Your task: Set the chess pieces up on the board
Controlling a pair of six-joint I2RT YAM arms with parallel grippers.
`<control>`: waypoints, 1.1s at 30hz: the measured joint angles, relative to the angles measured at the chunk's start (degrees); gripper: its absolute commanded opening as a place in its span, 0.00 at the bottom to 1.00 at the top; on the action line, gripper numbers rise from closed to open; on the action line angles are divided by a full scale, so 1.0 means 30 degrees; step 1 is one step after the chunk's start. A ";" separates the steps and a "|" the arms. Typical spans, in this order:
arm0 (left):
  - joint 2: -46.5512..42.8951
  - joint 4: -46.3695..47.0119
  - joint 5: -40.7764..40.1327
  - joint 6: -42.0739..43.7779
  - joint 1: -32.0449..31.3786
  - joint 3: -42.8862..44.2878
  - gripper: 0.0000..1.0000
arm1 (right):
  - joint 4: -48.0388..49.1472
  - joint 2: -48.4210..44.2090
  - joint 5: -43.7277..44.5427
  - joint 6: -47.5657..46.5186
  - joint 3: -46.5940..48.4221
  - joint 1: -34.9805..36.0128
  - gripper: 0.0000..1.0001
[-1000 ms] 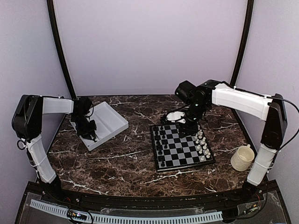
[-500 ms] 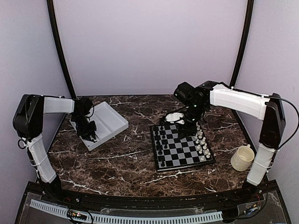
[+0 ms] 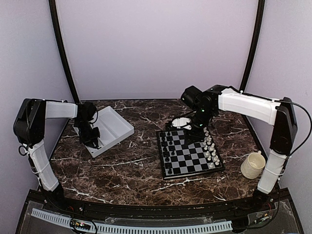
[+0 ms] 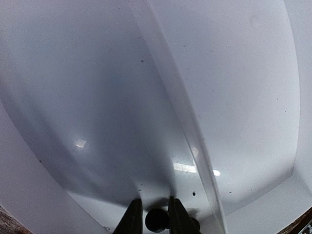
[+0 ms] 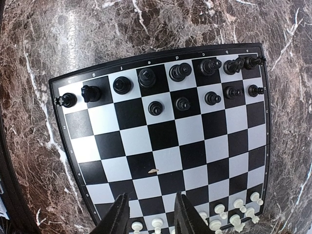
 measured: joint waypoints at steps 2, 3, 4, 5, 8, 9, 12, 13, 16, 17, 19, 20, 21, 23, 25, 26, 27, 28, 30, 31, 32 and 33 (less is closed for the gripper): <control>0.0007 0.0000 0.0073 0.0000 0.0000 0.0000 0.20 | 0.0022 0.0015 -0.0036 0.0000 0.0000 0.0000 0.33; 0.0007 0.0000 0.0175 0.0000 0.0000 0.0000 0.19 | 0.0036 0.0015 -0.0044 0.0000 0.0000 0.0000 0.33; 0.0029 0.0000 0.0270 0.0000 0.0000 0.0000 0.19 | 0.0051 0.0015 -0.0044 0.0000 0.0000 0.0000 0.33; 0.0036 0.0007 0.0350 -0.0007 0.0000 0.0000 0.18 | 0.0066 0.0015 -0.0044 0.0000 0.0000 0.0000 0.33; 0.0044 0.0007 0.0466 -0.0007 0.0000 0.0000 0.16 | 0.0066 0.0015 -0.0051 0.0007 0.0000 0.0000 0.32; 0.0051 0.0015 0.0503 -0.0007 0.0000 0.0000 0.15 | 0.0066 0.0015 -0.0051 0.0022 0.0000 0.0000 0.32; 0.0058 0.0007 0.0612 0.0000 0.0000 0.0000 0.15 | 0.0066 0.0015 -0.0051 0.0109 0.0000 0.0000 0.32; 0.0058 0.0007 0.0619 0.0000 0.0000 0.0000 0.16 | 0.0066 0.0015 -0.0051 0.0138 0.0000 0.0000 0.32; 0.0058 -0.0022 0.0554 0.0109 0.0000 0.0007 0.28 | 0.0080 0.0015 -0.0058 0.0219 0.0000 0.0000 0.32; 0.0058 -0.0080 0.0539 0.0117 0.0000 0.0051 0.29 | 0.0087 0.0015 -0.0066 0.0240 0.0000 0.0000 0.32; 0.0051 -0.0240 0.0488 0.0138 0.0000 0.0058 0.30 | 0.0095 0.0015 -0.0066 0.0277 0.0000 0.0000 0.32; 0.0044 -0.0342 0.0430 0.0146 0.0000 0.0058 0.31 | 0.0109 0.0015 -0.0066 0.0277 0.0000 0.0000 0.32; 0.0022 -0.0430 0.0401 0.0153 0.0000 0.0058 0.31 | 0.0124 0.0015 -0.0066 0.0277 0.0000 0.0000 0.32; -0.0051 -0.0670 0.0306 0.0153 0.0000 0.0058 0.31 | 0.0131 0.0015 -0.0073 0.0277 0.0000 0.0000 0.32; -0.0211 -0.0933 0.0277 0.0146 0.0000 0.0044 0.30 | 0.0138 0.0015 -0.0109 0.0277 0.0000 0.0000 0.32; -0.0299 -0.1005 0.0306 0.0138 0.0000 0.0044 0.30 | 0.0138 0.0015 -0.0124 0.0277 0.0000 0.0000 0.32; -0.0401 -0.1064 0.0364 0.0131 0.0000 0.0022 0.30 | 0.0160 0.0015 -0.0131 0.0277 -0.0015 0.0000 0.32; -0.0488 -0.1086 0.0481 0.0124 0.0000 -0.0022 0.30 | 0.0175 0.0015 -0.0138 0.0277 -0.0022 0.0000 0.33; -0.0576 -0.1107 0.0852 0.0029 0.0000 -0.0146 0.29 | 0.0233 0.0015 -0.0175 0.0277 -0.0058 0.0000 0.32; -0.0576 -0.1100 0.0998 -0.0015 0.0000 -0.0204 0.29 | 0.0255 0.0015 -0.0204 0.0277 -0.0080 0.0000 0.32; -0.0576 -0.1093 0.1144 -0.0058 0.0000 -0.0270 0.29 | 0.0277 0.0015 -0.0211 0.0284 -0.0095 0.0000 0.32; -0.0576 -0.1107 0.1239 -0.0080 0.0000 -0.0306 0.28 | 0.0299 0.0015 -0.0233 0.0277 -0.0109 0.0000 0.32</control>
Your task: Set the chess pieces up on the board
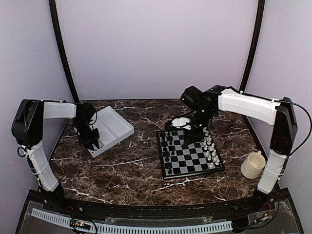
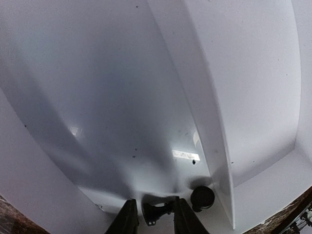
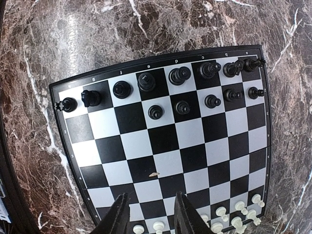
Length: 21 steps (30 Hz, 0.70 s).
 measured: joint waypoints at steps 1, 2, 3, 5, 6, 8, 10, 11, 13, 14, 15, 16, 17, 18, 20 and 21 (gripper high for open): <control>0.0000 0.0000 0.0080 -0.0015 0.0000 -0.0007 0.28 | 0.0022 0.0000 -0.0036 0.0007 -0.0029 0.0000 0.32; 0.0000 0.0029 0.0160 -0.0022 0.0000 -0.0007 0.28 | 0.0058 0.0000 -0.0066 0.0000 -0.0058 0.0000 0.32; 0.0000 0.0051 0.0240 -0.0036 0.0000 -0.0007 0.28 | 0.0073 0.0000 -0.0102 0.0007 -0.0117 0.0000 0.32; 0.0044 0.0131 0.0408 -0.0051 0.0000 -0.0007 0.27 | 0.0066 0.0000 -0.0102 0.0007 -0.0219 0.0000 0.32; 0.0087 0.0189 0.0474 -0.0051 0.0000 -0.0007 0.24 | 0.0087 0.0000 -0.0095 0.0007 -0.0270 0.0000 0.32; 0.0226 0.0270 0.0554 -0.0022 0.0000 -0.0007 0.21 | 0.0102 0.0000 -0.0102 0.0007 -0.0372 0.0000 0.32; 0.0466 0.0277 0.0583 0.0270 0.0000 0.0051 0.20 | 0.0109 0.0000 -0.0095 0.0015 -0.0444 0.0000 0.32; 0.0546 0.0175 0.0597 0.0517 0.0000 0.0226 0.21 | 0.0109 0.0000 -0.0095 0.0015 -0.0452 0.0000 0.32; 0.0721 0.0015 0.0379 0.1326 0.0000 0.0736 0.24 | 0.0124 0.0000 -0.0095 0.0015 -0.0452 0.0000 0.32; 0.0750 -0.0087 0.0248 0.1792 0.0000 0.1005 0.24 | 0.0117 0.0000 -0.0095 0.0015 -0.0452 0.0000 0.32; 0.0758 -0.0175 -0.0058 0.2331 0.0000 0.1341 0.25 | 0.0117 0.0000 -0.0095 0.0022 -0.0452 0.0000 0.32; 0.0714 -0.0255 -0.0306 0.2958 0.0000 0.1712 0.24 | 0.0117 0.0000 -0.0095 0.0029 -0.0452 0.0000 0.32; 0.0656 -0.0240 -0.0641 0.3483 0.0000 0.2011 0.23 | 0.0117 0.0000 -0.0095 0.0036 -0.0452 0.0000 0.32; 0.0554 -0.0240 -0.0933 0.4007 0.0000 0.2237 0.22 | 0.0117 0.0000 -0.0095 0.0058 -0.0452 0.0000 0.32; 0.0262 -0.0240 -0.1275 0.4860 0.0000 0.2339 0.19 | 0.0117 0.0000 -0.0095 0.0073 -0.0452 0.0000 0.33; 0.0087 -0.0270 -0.1399 0.5224 0.0000 0.2339 0.19 | 0.0109 0.0000 -0.0095 0.0073 -0.0444 0.0000 0.32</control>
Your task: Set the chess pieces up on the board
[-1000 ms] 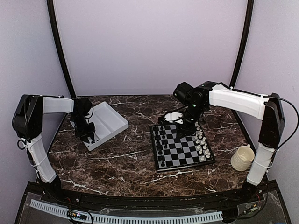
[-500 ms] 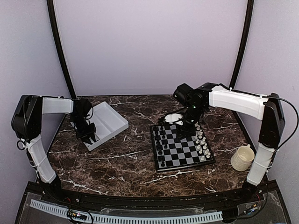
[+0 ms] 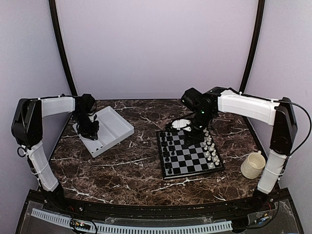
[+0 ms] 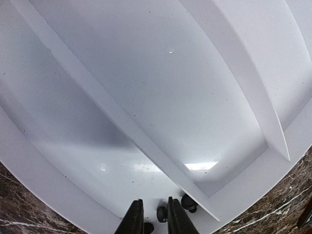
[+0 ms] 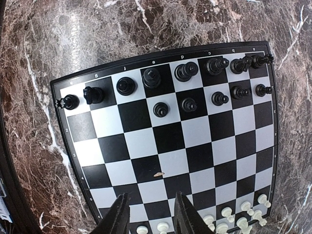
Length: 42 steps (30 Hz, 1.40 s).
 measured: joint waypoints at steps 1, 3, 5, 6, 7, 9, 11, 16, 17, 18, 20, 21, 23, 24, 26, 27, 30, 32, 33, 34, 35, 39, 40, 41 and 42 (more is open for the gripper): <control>-0.0109 -0.0036 -0.0022 0.0393 0.0000 0.0000 0.20 | 0.0000 0.0015 0.0007 0.0000 0.0000 0.0000 0.32; -0.0248 -0.0102 0.0087 0.1202 0.0000 -0.0036 0.24 | -0.0029 0.0073 0.0007 0.0000 0.0029 0.0000 0.32; -0.0335 -0.0138 0.0233 0.1960 -0.0044 -0.0211 0.27 | -0.0124 0.0233 0.0007 0.0000 0.0153 0.0000 0.32; -0.0386 -0.0131 0.0299 0.2266 -0.0066 -0.0401 0.28 | -0.0160 0.0328 0.0007 -0.0007 0.0233 0.0000 0.32; -0.0430 -0.0175 0.0342 0.2528 -0.0095 -0.0590 0.30 | -0.0211 0.0408 0.0015 -0.0007 0.0306 0.0000 0.32; -0.0576 -0.0386 0.0350 0.3060 -0.0102 -0.1151 0.32 | -0.0342 0.0619 0.0022 -0.0015 0.0517 0.0000 0.32; -0.0714 -0.0692 0.0219 0.3366 -0.0124 -0.1486 0.34 | -0.0423 0.0758 0.0015 -0.0051 0.0685 0.0000 0.32; -0.0969 -0.1202 -0.0044 0.3971 -0.0423 -0.2018 0.36 | -0.0612 0.1005 0.0022 -0.0168 0.1137 0.0000 0.33; -0.0969 -0.1275 -0.0036 0.4087 -0.0634 -0.2018 0.37 | -0.0634 0.1064 0.0015 -0.0175 0.1209 0.0000 0.33; -0.0969 -0.1290 -0.0015 0.4240 -0.0925 -0.2018 0.37 | -0.0656 0.1144 0.0015 -0.0197 0.1297 0.0000 0.33; -0.0962 -0.1239 0.0015 0.4554 -0.1683 -0.2018 0.37 | -0.0663 0.1290 0.0007 -0.0240 0.1413 0.0000 0.33; -0.0954 -0.1188 0.0066 0.4758 -0.2186 -0.2018 0.37 | -0.0670 0.1341 0.0007 -0.0240 0.1435 0.0000 0.33; -0.0918 -0.1064 0.0153 0.5078 -0.3162 -0.2011 0.38 | -0.0699 0.1413 0.0007 -0.0277 0.1443 0.0000 0.33; -0.0852 -0.1013 0.0175 0.5268 -0.3570 -0.1989 0.38 | -0.0714 0.1435 0.0007 -0.0291 0.1443 0.0000 0.33; -0.0648 -0.0896 0.0277 0.5595 -0.4211 -0.1967 0.38 | -0.0736 0.1486 0.0007 -0.0291 0.1443 0.0007 0.33; -0.0546 -0.0845 0.0270 0.5741 -0.4357 -0.1967 0.38 | -0.0743 0.1501 0.0007 -0.0291 0.1443 0.0007 0.33; -0.0401 -0.0670 0.0095 0.5967 -0.4379 -0.1967 0.37 | -0.0787 0.1530 0.0007 -0.0284 0.1443 0.0007 0.33; -0.0364 -0.0532 -0.0036 0.6069 -0.4371 -0.1967 0.35 | -0.0787 0.1530 0.0007 -0.0284 0.1443 0.0007 0.33; -0.0328 -0.0459 -0.0073 0.6098 -0.4335 -0.1967 0.34 | -0.0787 0.1530 0.0007 -0.0277 0.1443 0.0007 0.33; -0.0291 -0.0379 -0.0073 0.6156 -0.4306 -0.1967 0.33 | -0.0794 0.1530 0.0007 -0.0270 0.1443 0.0007 0.33; -0.0240 -0.0262 -0.0073 0.6215 -0.4291 -0.1967 0.31 | -0.0787 0.1530 0.0007 -0.0248 0.1443 0.0007 0.33; 0.0022 0.0117 -0.0022 0.6346 -0.4291 -0.1967 0.27 | -0.0787 0.1537 0.0007 -0.0153 0.1443 0.0073 0.33; 0.0109 0.0168 0.0029 0.6375 -0.4291 -0.1967 0.26 | -0.0787 0.1537 0.0007 -0.0146 0.1443 0.0080 0.33; 0.0138 0.0255 0.0087 0.6419 -0.4291 -0.1960 0.25 | -0.0787 0.1537 0.0007 -0.0138 0.1443 0.0095 0.33; 0.0226 0.0299 0.0131 0.6455 -0.4291 -0.1960 0.24 | -0.0787 0.1537 0.0007 -0.0131 0.1443 0.0102 0.33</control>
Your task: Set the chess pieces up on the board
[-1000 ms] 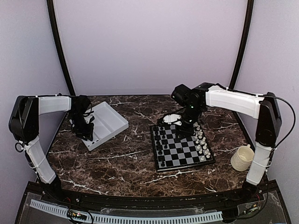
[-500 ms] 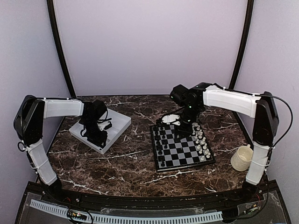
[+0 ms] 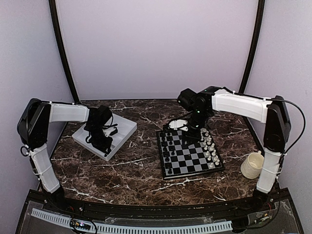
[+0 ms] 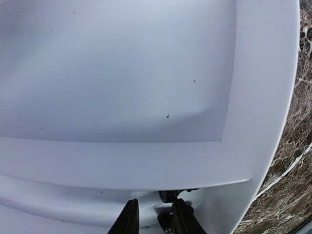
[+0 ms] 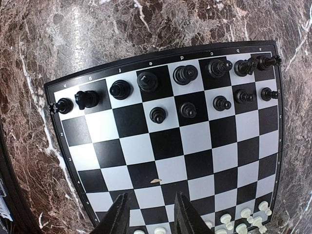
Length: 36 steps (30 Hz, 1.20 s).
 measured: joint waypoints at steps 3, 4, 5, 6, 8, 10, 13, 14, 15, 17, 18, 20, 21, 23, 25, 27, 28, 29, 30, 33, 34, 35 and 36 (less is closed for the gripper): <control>0.0372 0.0044 0.0233 0.0102 0.0000 0.0000 0.23 | 0.0000 0.0000 0.0000 0.0051 0.0000 0.0007 0.32; 0.0401 0.0036 0.0277 0.0095 0.0000 0.0051 0.24 | 0.0000 0.0007 0.0000 0.0058 0.0000 0.0007 0.32; 0.0415 0.0036 0.0313 0.0087 0.0000 0.0058 0.25 | 0.0000 0.0007 0.0000 0.0058 0.0000 0.0007 0.32; 0.0437 0.0015 0.0335 0.0051 0.0000 0.0080 0.26 | 0.0000 0.0015 0.0000 0.0058 0.0000 0.0007 0.32; 0.0452 -0.0036 0.0357 -0.0066 0.0000 0.0102 0.26 | 0.0000 0.0051 0.0000 0.0058 0.0000 0.0007 0.32; 0.0452 -0.0044 0.0357 -0.0160 0.0000 0.0102 0.26 | 0.0000 0.0109 0.0000 0.0066 0.0000 0.0015 0.32; 0.0459 -0.0051 0.0262 -0.0342 0.0000 0.0124 0.27 | 0.0000 0.0226 -0.0007 0.0066 0.0000 0.0015 0.32; 0.0517 -0.0102 0.0160 -0.0546 0.0000 0.0204 0.27 | 0.0000 0.0270 0.0000 0.0066 0.0000 0.0015 0.32; 0.0605 -0.0189 0.0022 -0.0707 0.0000 0.0306 0.27 | 0.0000 0.0313 -0.0007 0.0066 0.0000 0.0015 0.32; 0.0736 -0.0306 -0.0197 -0.0918 0.0000 0.0539 0.27 | 0.0000 0.0357 -0.0007 0.0080 0.0000 0.0036 0.32; 0.0809 -0.0342 -0.0291 -0.1027 0.0000 0.0663 0.29 | 0.0000 0.0364 -0.0007 0.0095 0.0000 0.0051 0.32; 0.0838 -0.0321 -0.0372 -0.1158 0.0000 0.0831 0.30 | 0.0007 0.0364 -0.0007 0.0131 0.0000 0.0087 0.32; 0.0831 -0.0270 -0.0401 -0.1180 0.0000 0.0903 0.30 | 0.0000 0.0364 -0.0007 0.0131 0.0000 0.0087 0.32; 0.0823 -0.0015 -0.0393 -0.1195 0.0000 0.0969 0.30 | 0.0000 0.0364 -0.0007 0.0146 0.0000 0.0102 0.32; 0.0823 0.0109 -0.0342 -0.1253 0.0007 0.0969 0.30 | 0.0000 0.0364 0.0000 0.0153 0.0000 0.0102 0.32; 0.0823 0.0255 -0.0233 -0.1399 0.0102 0.0969 0.29 | 0.0000 0.0372 0.0000 0.0182 0.0000 0.0102 0.32; 0.0823 0.0350 -0.0189 -0.1457 0.0138 0.0969 0.29 | 0.0000 0.0372 0.0000 0.0204 0.0000 0.0102 0.32; 0.0823 0.0408 -0.0146 -0.1566 0.0219 0.0976 0.29 | 0.0000 0.0386 0.0000 0.0211 0.0000 0.0102 0.32; 0.0823 0.0452 -0.0102 -0.1654 0.0255 0.0976 0.29 | 0.0000 0.0393 0.0000 0.0219 0.0000 0.0102 0.32; 0.0823 0.0583 0.0095 -0.1967 0.0379 0.0976 0.29 | -0.0007 0.0459 0.0000 0.0226 0.0000 0.0102 0.32; 0.0823 0.0612 0.0240 -0.2120 0.0444 0.0976 0.29 | -0.0007 0.0488 0.0000 0.0240 0.0000 0.0109 0.32; 0.0823 0.0612 0.0313 -0.2259 0.0481 0.0984 0.29 | -0.0022 0.0503 0.0000 0.0270 0.0015 0.0117 0.32; 0.0809 0.0605 0.0372 -0.2375 0.0517 0.0991 0.29 | -0.0022 0.0532 0.0007 0.0284 0.0029 0.0131 0.32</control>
